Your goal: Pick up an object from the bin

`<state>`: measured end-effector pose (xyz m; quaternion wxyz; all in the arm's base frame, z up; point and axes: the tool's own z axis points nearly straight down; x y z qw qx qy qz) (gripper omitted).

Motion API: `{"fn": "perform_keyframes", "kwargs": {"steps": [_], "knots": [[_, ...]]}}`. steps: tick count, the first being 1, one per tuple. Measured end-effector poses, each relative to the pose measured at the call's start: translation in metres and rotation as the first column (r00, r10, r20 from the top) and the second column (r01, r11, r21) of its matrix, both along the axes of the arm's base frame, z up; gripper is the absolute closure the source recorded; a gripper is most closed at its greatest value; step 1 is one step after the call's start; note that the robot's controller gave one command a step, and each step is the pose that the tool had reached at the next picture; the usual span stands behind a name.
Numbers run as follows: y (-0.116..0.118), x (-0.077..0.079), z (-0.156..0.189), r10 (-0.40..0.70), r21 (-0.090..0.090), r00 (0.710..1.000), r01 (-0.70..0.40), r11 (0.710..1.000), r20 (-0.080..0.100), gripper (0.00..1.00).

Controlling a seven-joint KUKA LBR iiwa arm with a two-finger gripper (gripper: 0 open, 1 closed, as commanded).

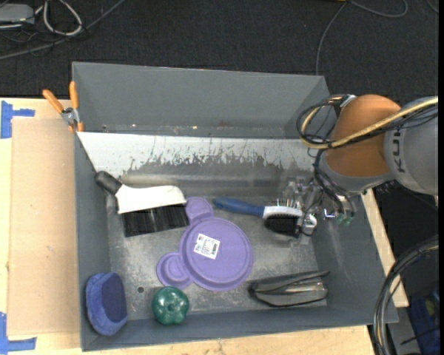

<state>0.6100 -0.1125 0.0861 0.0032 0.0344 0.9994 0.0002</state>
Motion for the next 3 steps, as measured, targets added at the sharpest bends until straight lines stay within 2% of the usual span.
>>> {"fn": "perform_keyframes", "kwargs": {"steps": [1, 2, 3], "knots": [[0.032, -0.003, 0.02, 0.016, 0.001, 1.0, -0.016, 1.0, 0.0, 1.0], [0.032, -0.003, 0.02, 0.017, 0.001, 1.0, -0.017, 1.0, -0.001, 1.0], [0.032, -0.008, 0.047, 0.015, 0.004, 1.0, -0.015, 1.0, -0.013, 1.0]]}}
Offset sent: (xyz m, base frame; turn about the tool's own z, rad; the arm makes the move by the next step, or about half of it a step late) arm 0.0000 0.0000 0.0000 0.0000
